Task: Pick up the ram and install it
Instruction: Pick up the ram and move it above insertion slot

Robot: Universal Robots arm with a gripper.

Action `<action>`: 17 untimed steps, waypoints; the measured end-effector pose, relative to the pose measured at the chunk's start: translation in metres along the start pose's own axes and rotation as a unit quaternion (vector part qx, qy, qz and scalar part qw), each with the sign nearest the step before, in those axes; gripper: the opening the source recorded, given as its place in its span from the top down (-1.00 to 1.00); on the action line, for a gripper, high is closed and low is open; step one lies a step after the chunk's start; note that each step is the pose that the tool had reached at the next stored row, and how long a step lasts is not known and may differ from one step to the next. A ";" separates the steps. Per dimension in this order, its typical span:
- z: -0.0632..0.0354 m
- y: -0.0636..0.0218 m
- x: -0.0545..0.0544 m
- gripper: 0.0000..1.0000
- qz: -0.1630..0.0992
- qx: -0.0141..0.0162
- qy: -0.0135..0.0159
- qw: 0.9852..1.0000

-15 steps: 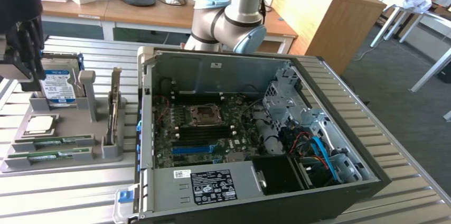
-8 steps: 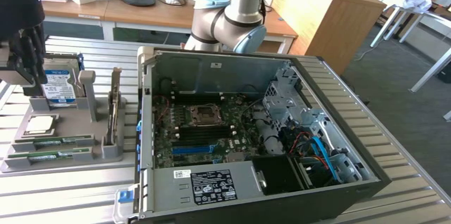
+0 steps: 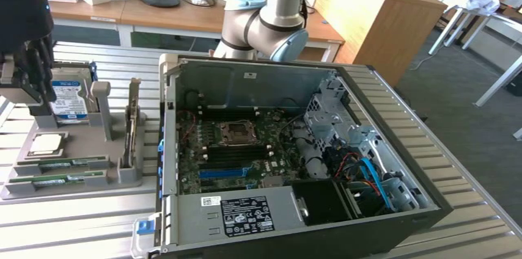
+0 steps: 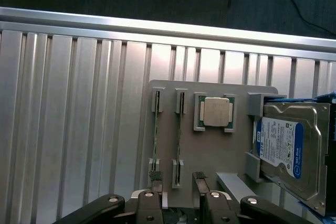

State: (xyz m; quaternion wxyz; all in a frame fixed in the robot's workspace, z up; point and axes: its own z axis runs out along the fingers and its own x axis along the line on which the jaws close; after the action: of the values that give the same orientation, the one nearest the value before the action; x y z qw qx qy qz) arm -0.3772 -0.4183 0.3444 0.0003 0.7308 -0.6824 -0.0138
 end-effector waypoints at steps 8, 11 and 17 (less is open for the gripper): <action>0.0078 -0.0002 0.000 0.29 -0.001 0.000 0.000 1.000; 0.0105 -0.0002 0.000 0.29 -0.002 0.000 0.000 1.000; 0.0172 -0.0003 0.000 0.29 -0.003 0.000 0.000 1.000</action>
State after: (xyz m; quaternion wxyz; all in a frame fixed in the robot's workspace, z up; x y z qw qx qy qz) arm -0.3772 -0.4184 0.3272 0.0003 0.7328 -0.6803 -0.0138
